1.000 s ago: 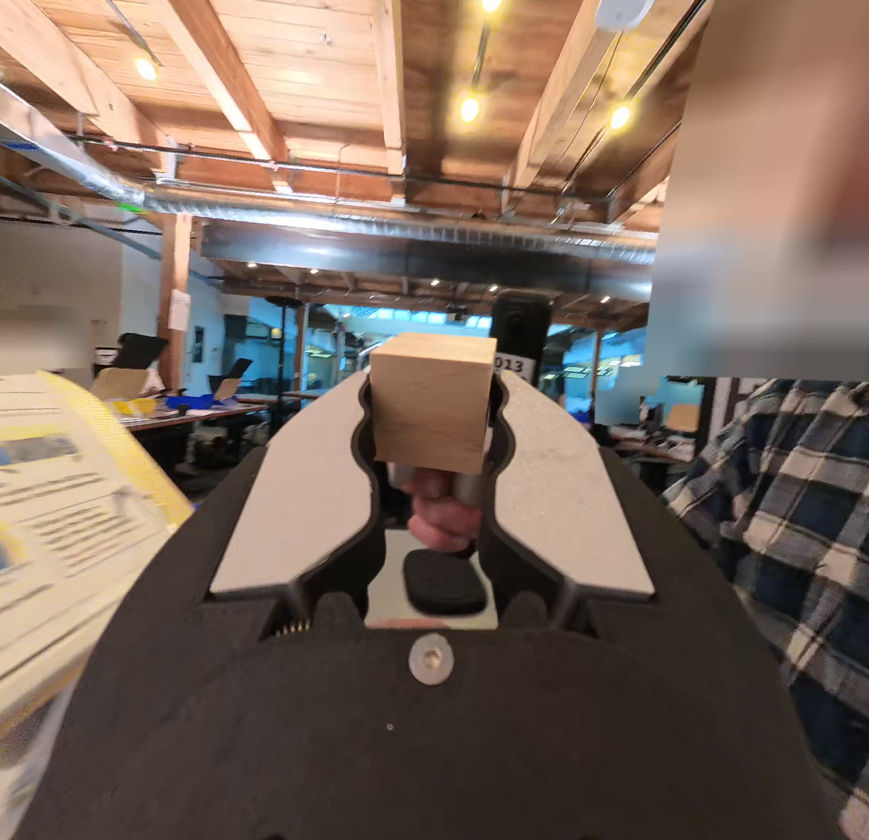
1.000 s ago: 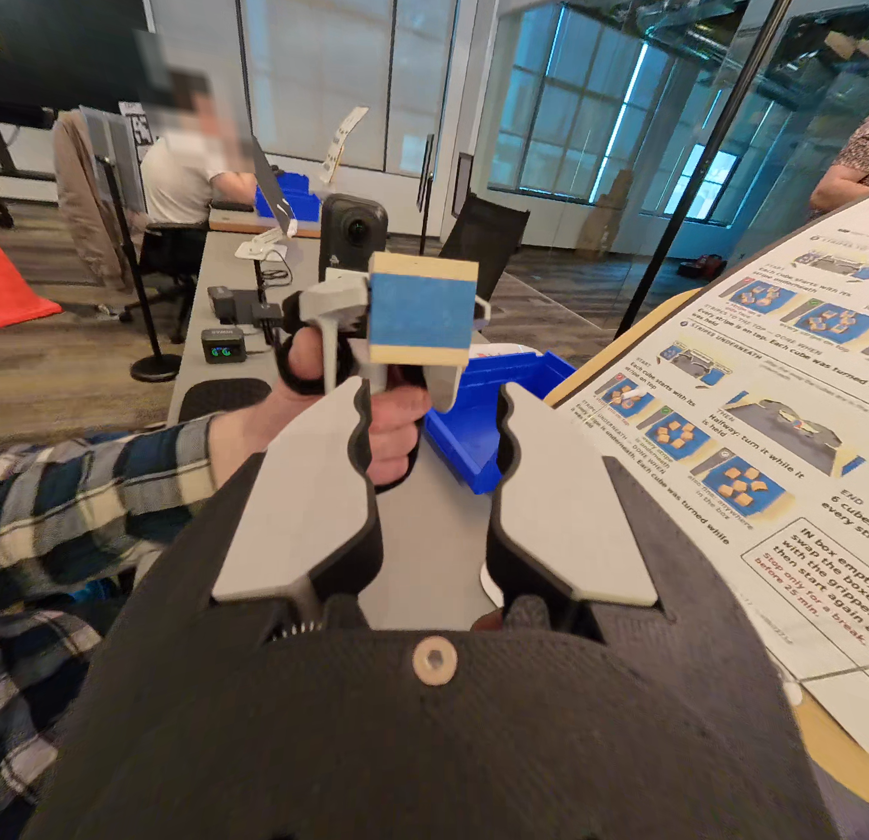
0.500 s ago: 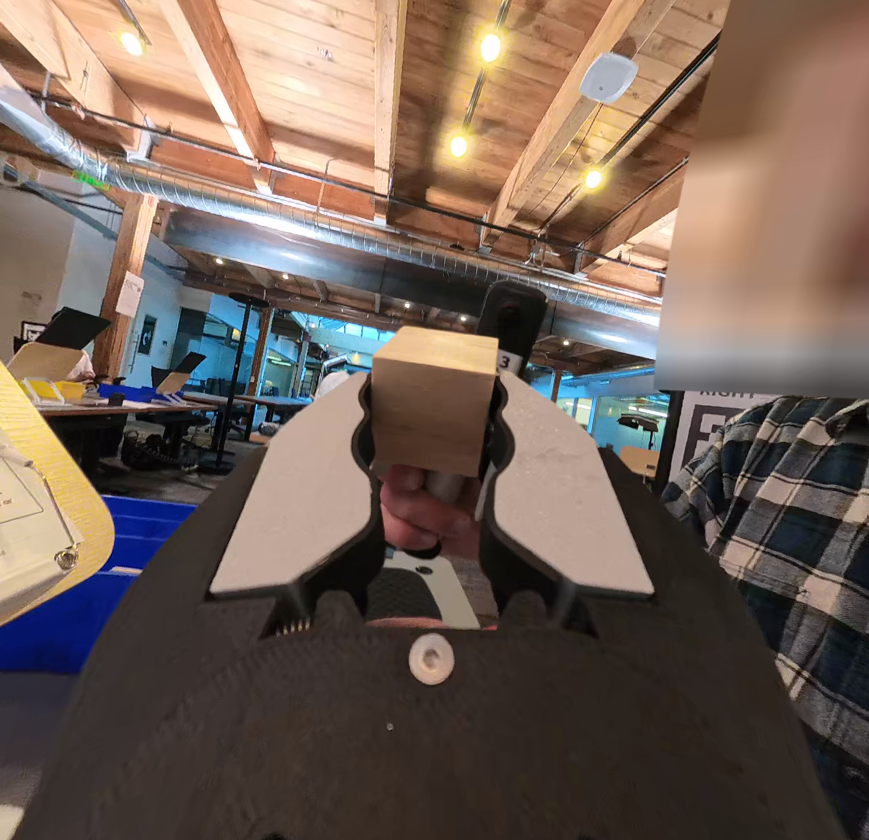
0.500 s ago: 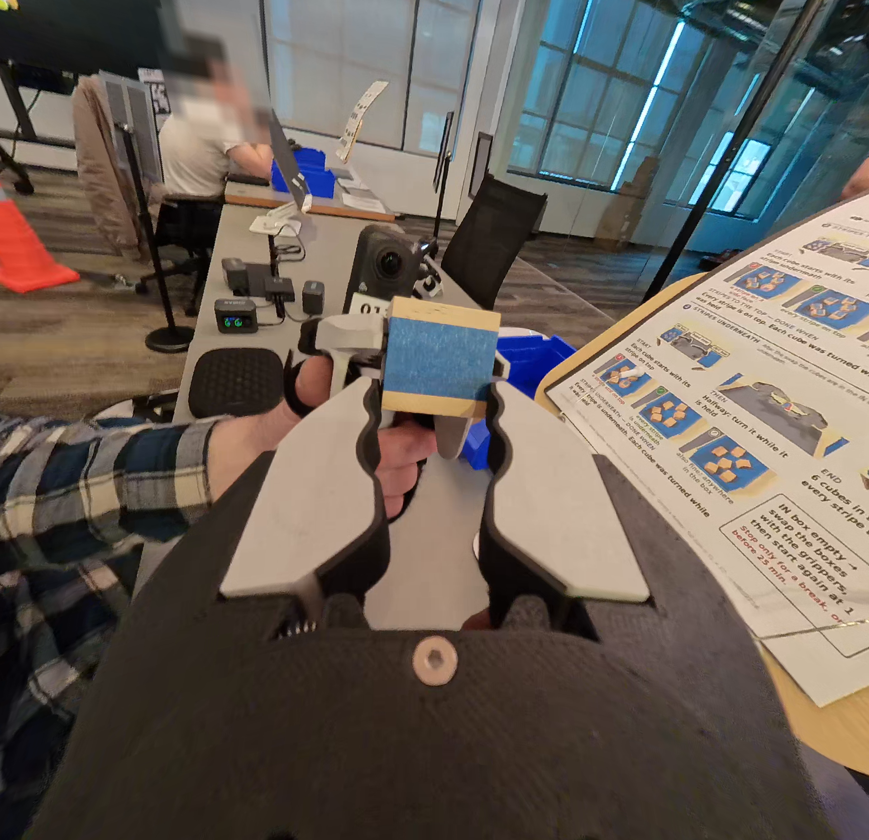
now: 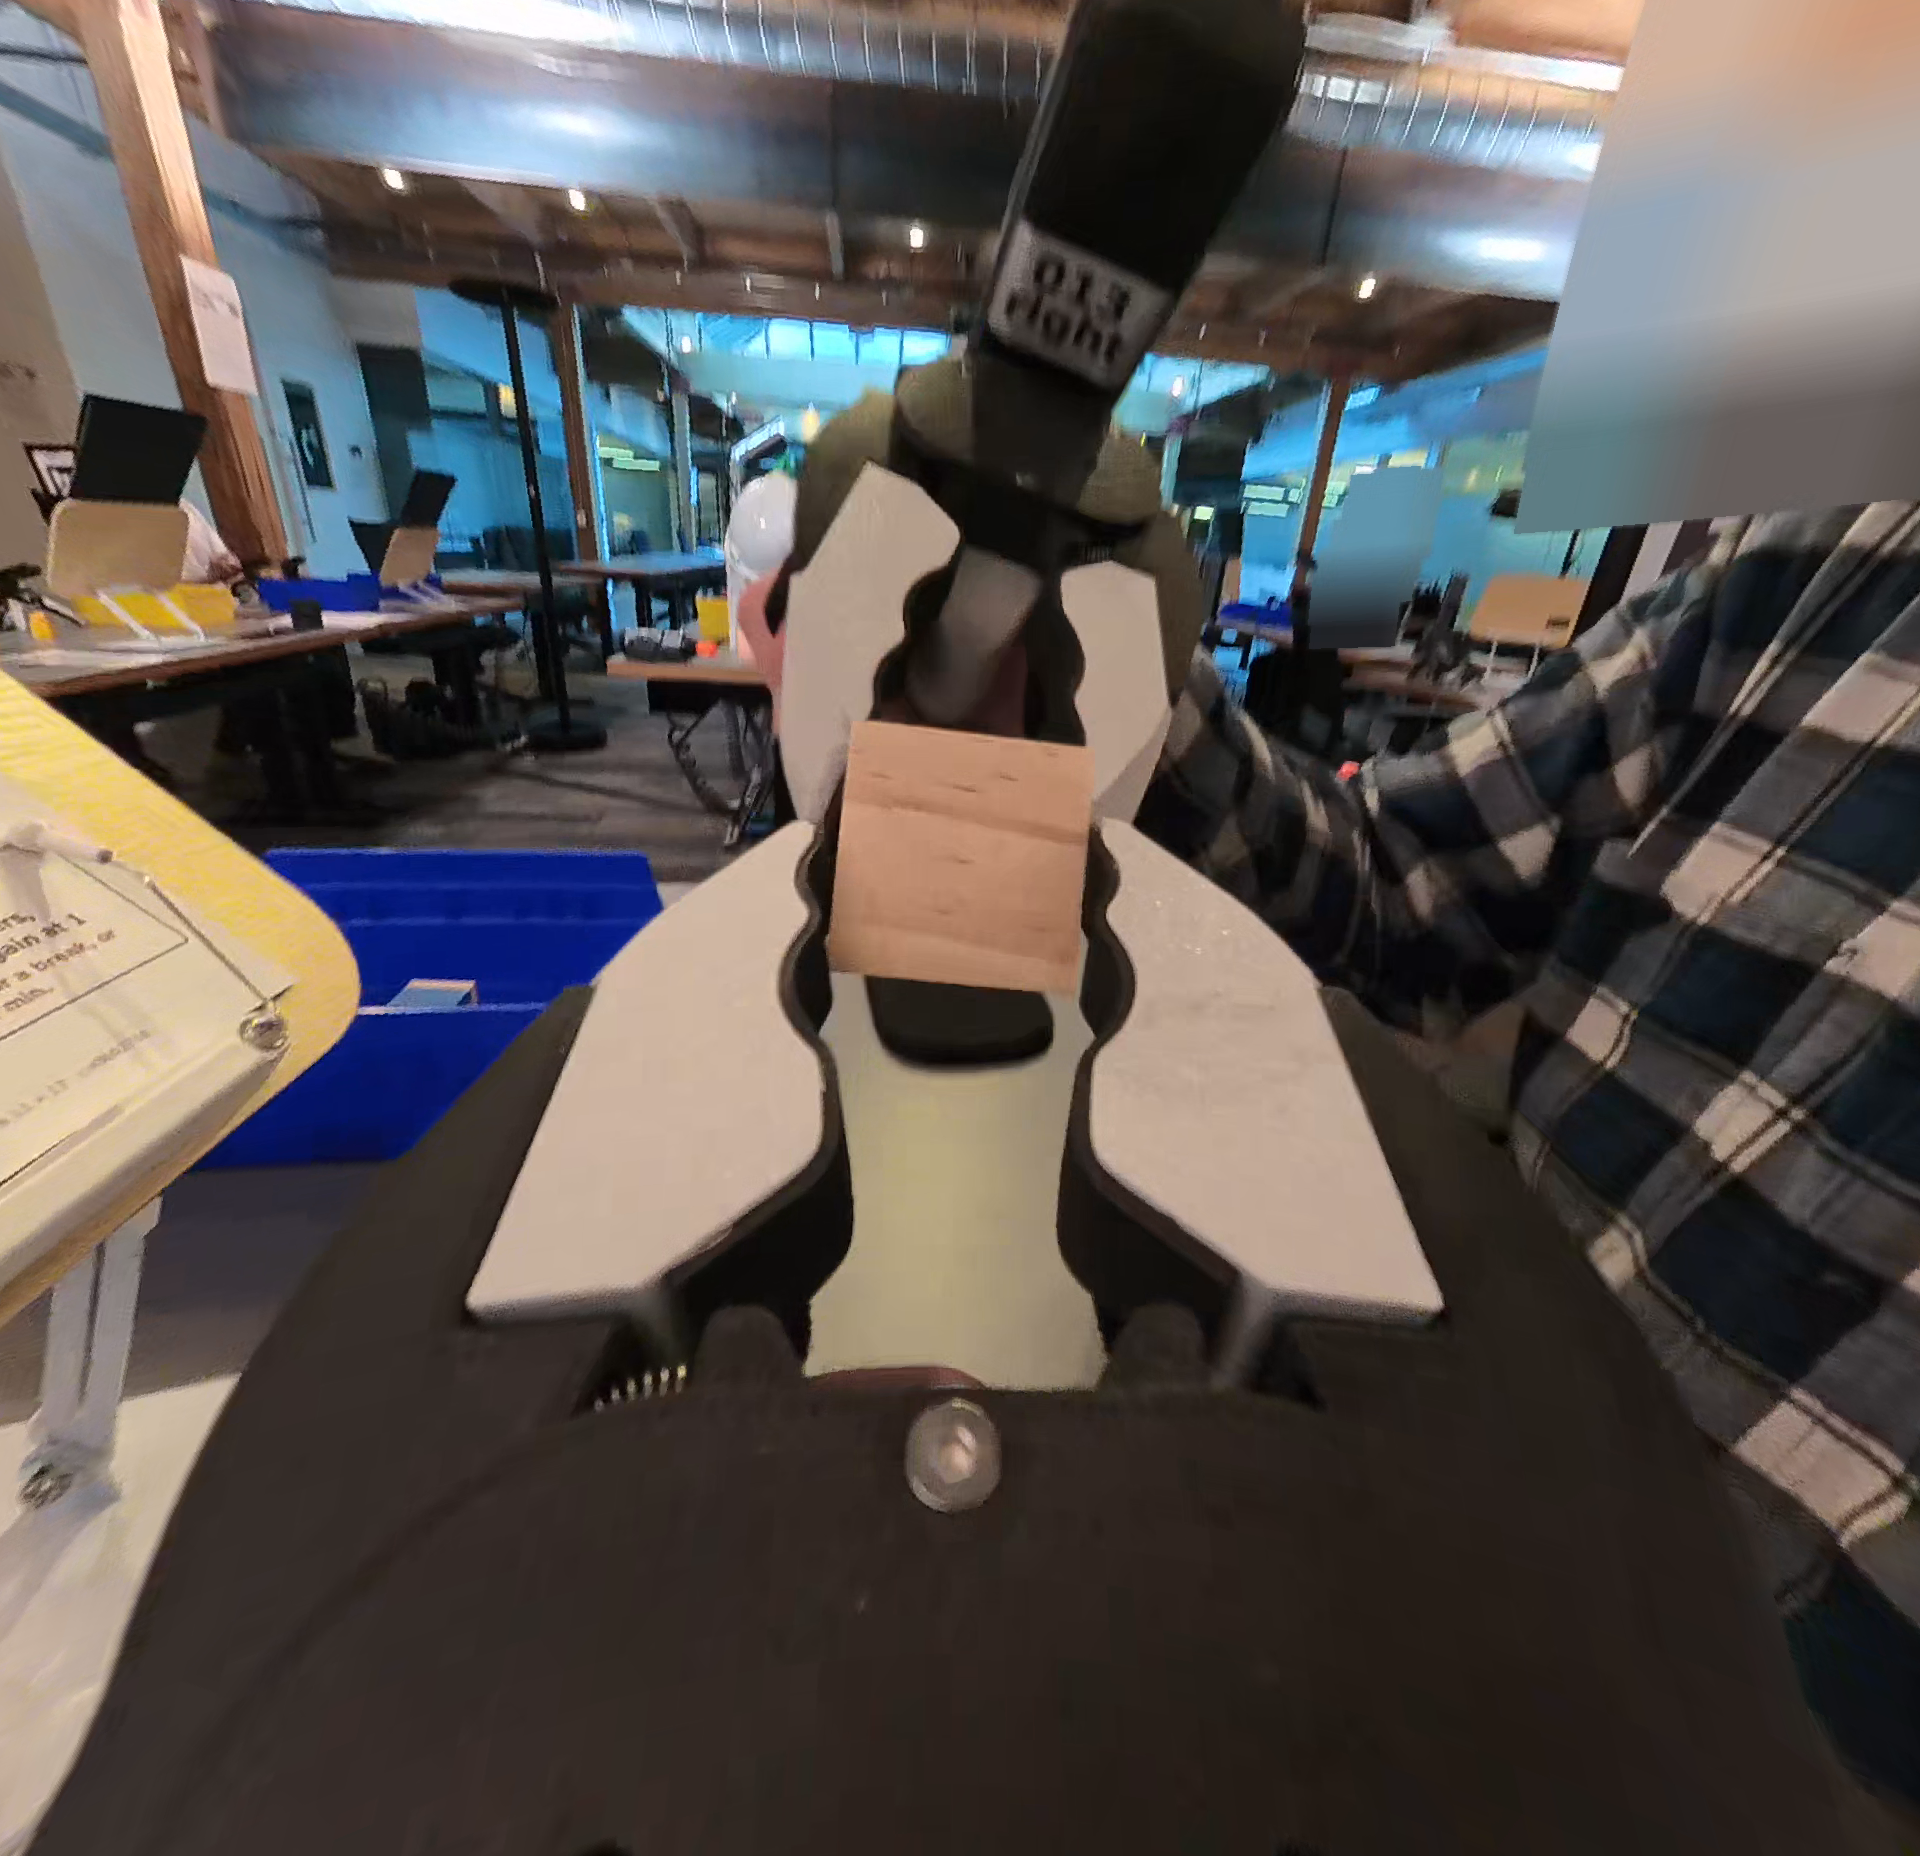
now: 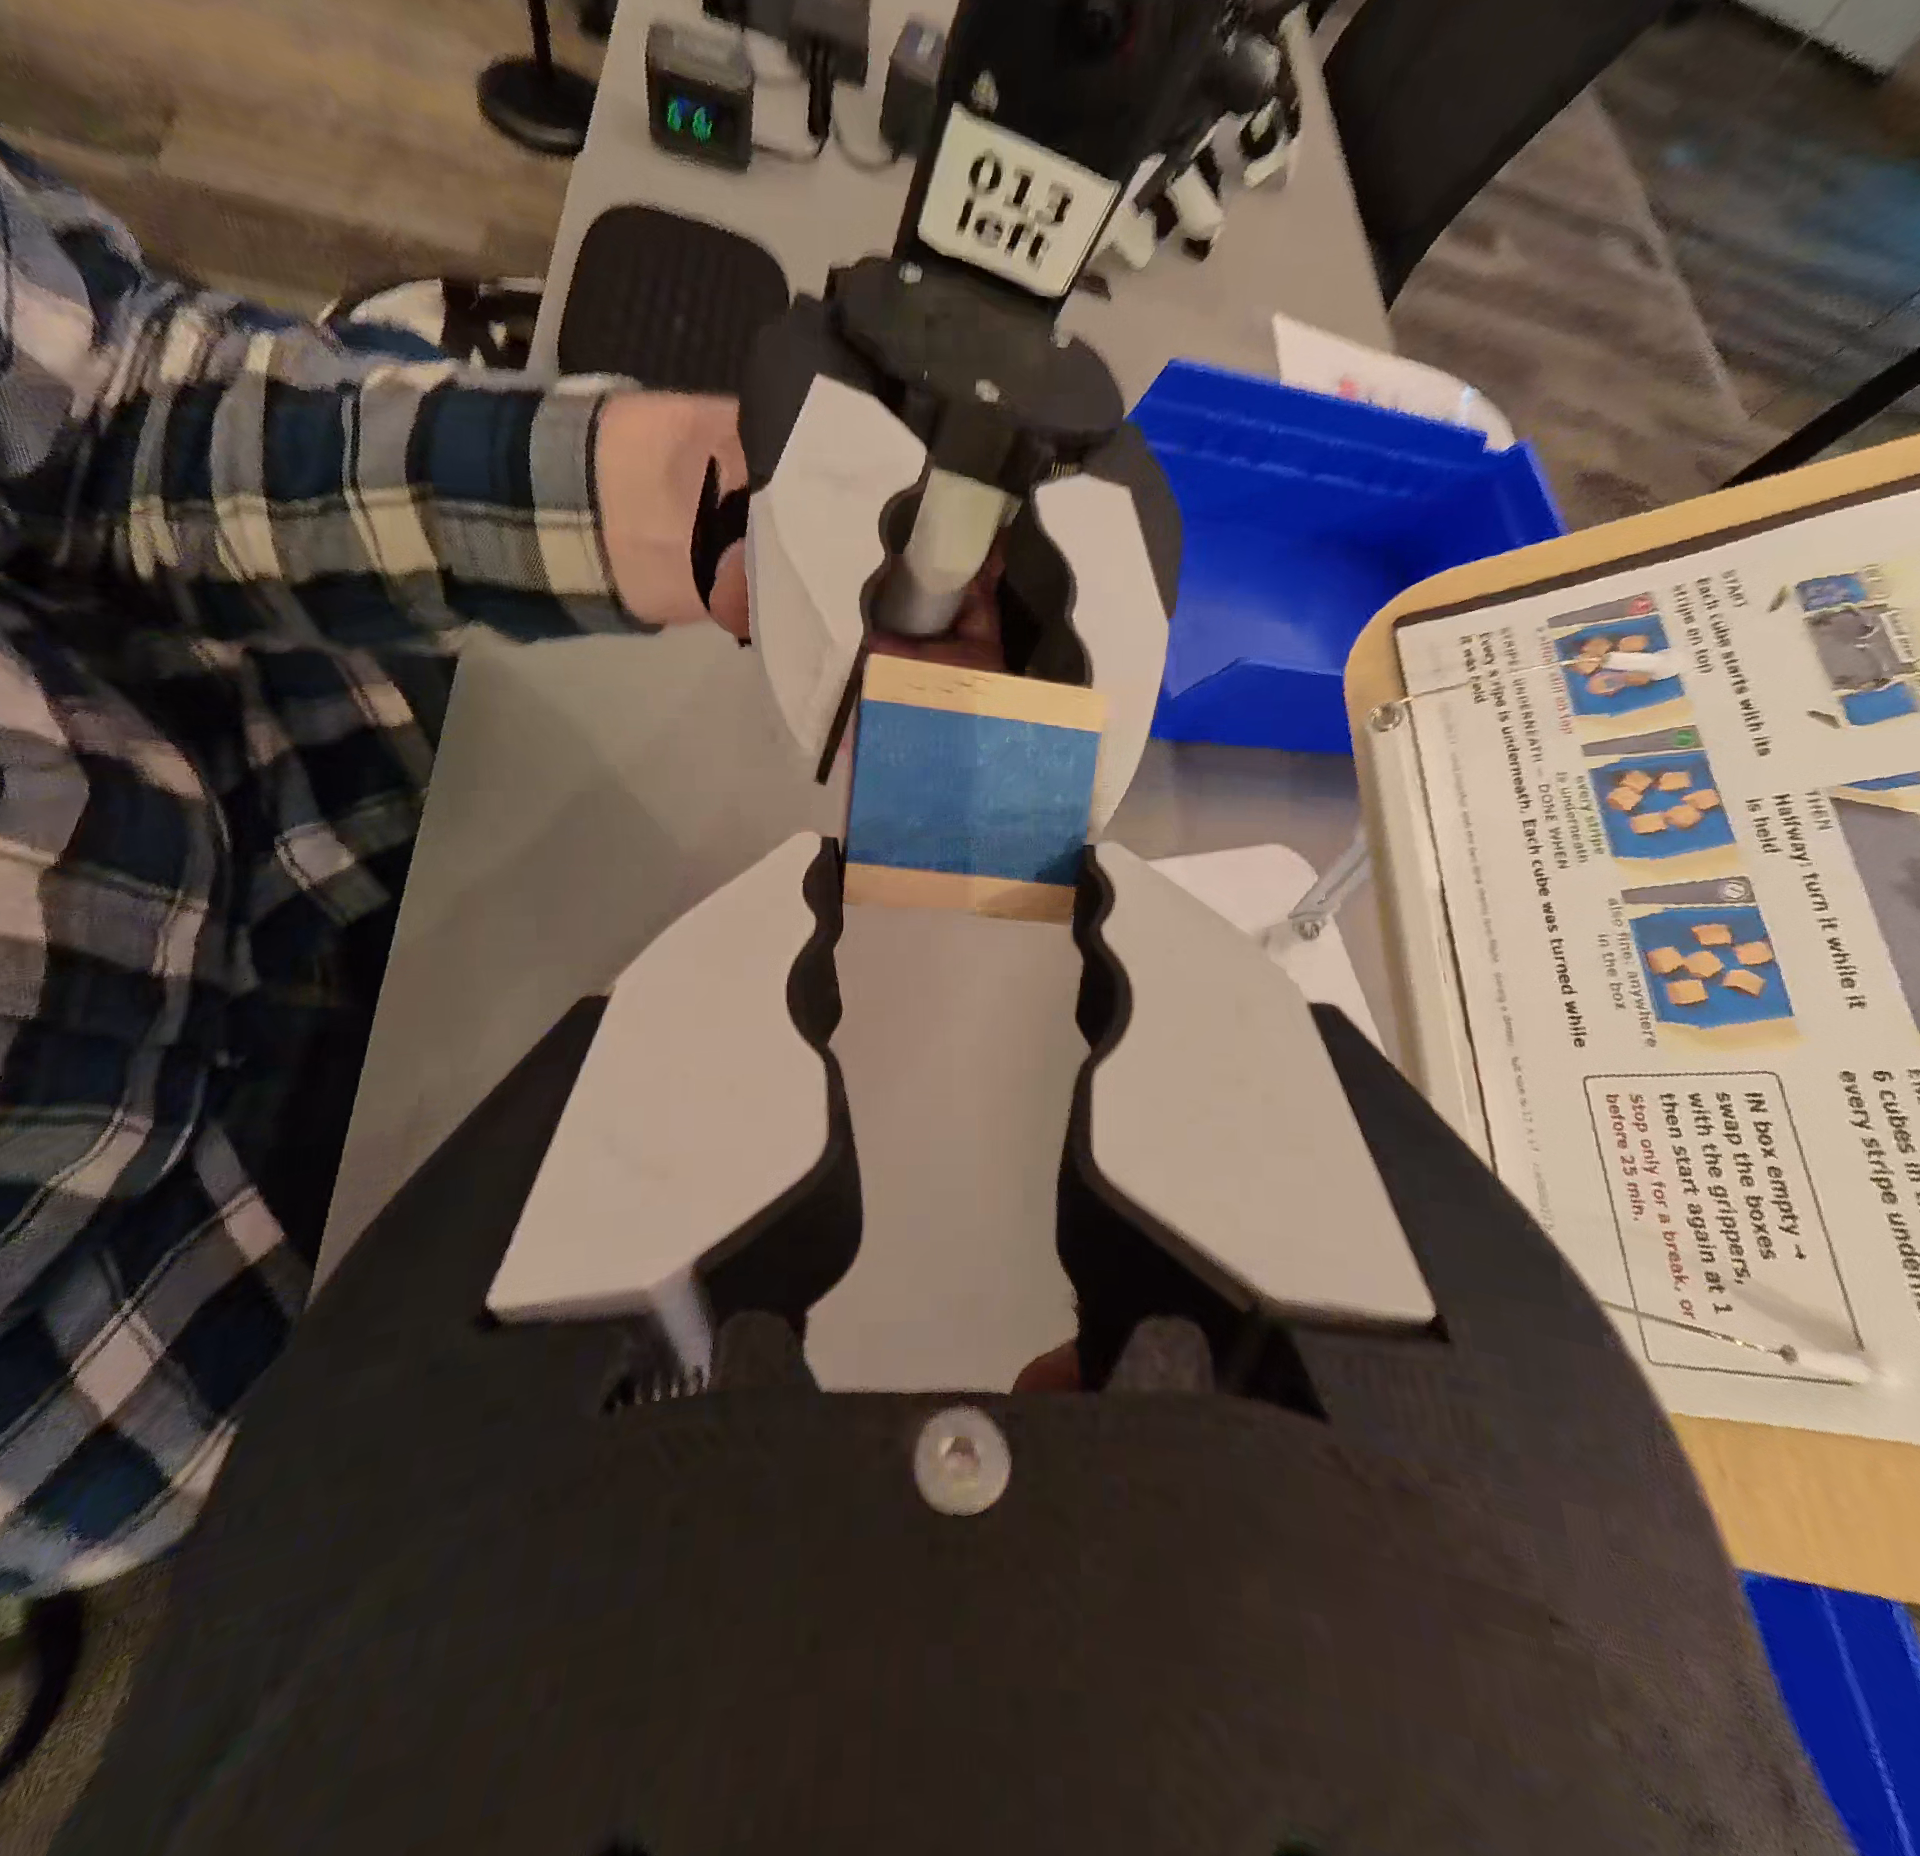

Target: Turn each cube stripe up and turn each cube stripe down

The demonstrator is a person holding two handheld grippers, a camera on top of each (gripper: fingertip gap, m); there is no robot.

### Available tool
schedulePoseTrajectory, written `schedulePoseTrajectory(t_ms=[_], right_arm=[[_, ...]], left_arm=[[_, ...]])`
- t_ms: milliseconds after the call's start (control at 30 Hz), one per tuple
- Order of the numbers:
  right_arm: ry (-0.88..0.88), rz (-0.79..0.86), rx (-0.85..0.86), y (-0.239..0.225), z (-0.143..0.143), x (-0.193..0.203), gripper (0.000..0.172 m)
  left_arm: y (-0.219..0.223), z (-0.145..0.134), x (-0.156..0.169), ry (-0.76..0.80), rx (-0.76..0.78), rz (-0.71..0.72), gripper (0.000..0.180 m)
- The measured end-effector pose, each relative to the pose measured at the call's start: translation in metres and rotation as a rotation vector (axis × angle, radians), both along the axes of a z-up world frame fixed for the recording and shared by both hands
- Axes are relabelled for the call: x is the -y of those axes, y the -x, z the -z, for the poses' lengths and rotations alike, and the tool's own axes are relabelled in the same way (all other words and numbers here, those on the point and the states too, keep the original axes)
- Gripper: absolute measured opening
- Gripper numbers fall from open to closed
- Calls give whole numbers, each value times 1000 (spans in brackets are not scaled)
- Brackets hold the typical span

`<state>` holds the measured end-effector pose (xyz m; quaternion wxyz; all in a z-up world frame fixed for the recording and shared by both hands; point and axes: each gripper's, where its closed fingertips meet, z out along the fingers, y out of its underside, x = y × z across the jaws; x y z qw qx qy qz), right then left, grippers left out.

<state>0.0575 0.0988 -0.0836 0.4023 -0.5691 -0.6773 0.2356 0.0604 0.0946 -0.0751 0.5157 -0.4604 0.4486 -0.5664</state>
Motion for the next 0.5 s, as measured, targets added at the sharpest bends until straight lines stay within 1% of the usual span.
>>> schedulePoseTrajectory(t_ms=[67,133,200,267,333,367,433,500], right_arm=[[7,-23,52,-2,3,1,44],[-2,-33,75,-2,3,0,44],[-27,-20,59,1,-2,-4,45],[-140,32,6,2,-13,-12,58],[-278,111,-1,0,-17,-17,68],[-326,144,8,-2,-15,-17,70],[-392,180,18,-5,-12,-12,70],[-375,166,22,-7,-9,-2,65]], left_arm=[[-2,6,2,-19,-53,0,45],[-1,5,1,-18,-48,-19,45],[1,0,-4,38,8,-29,45],[6,-8,-10,146,111,-24,45],[12,-14,-18,232,224,-41,45],[14,-14,-21,238,246,-60,45],[13,-8,-25,205,219,-123,45],[7,-3,-21,154,173,-121,45]])
